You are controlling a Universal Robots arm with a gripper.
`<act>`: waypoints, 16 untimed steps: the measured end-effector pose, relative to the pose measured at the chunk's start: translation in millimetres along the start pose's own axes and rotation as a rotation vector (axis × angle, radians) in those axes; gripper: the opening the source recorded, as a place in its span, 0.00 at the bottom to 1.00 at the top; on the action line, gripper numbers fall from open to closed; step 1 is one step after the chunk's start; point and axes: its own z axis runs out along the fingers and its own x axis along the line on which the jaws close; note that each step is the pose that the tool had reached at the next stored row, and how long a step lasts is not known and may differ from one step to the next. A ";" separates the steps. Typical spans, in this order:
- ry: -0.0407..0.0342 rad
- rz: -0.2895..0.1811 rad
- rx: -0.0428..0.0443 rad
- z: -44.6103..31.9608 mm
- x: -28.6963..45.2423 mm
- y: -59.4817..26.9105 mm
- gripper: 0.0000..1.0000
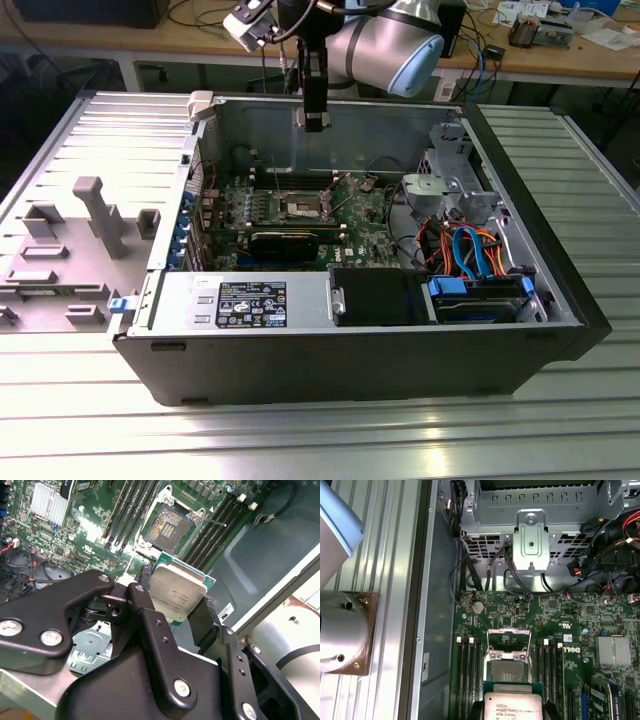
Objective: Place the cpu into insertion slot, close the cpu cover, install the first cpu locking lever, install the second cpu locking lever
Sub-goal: 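Place the cpu into insertion slot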
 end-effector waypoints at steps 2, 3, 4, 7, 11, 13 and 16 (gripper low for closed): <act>0.0001 0.000 0.0001 0.1 0.0 0.0 0.55; 0.0000 0.000 0.0001 0.1 0.0 0.0 0.55; 0.0001 0.000 0.0001 0.1 0.0 0.0 0.55; 0.0002 0.000 0.0000 1.8 0.6 -0.1 0.55; 0.0001 0.000 0.0000 6.1 5.4 -0.2 0.55; 0.0001 0.000 0.0001 8.5 5.4 -0.3 0.55; 0.0001 0.000 0.0000 12.1 5.3 -0.5 0.55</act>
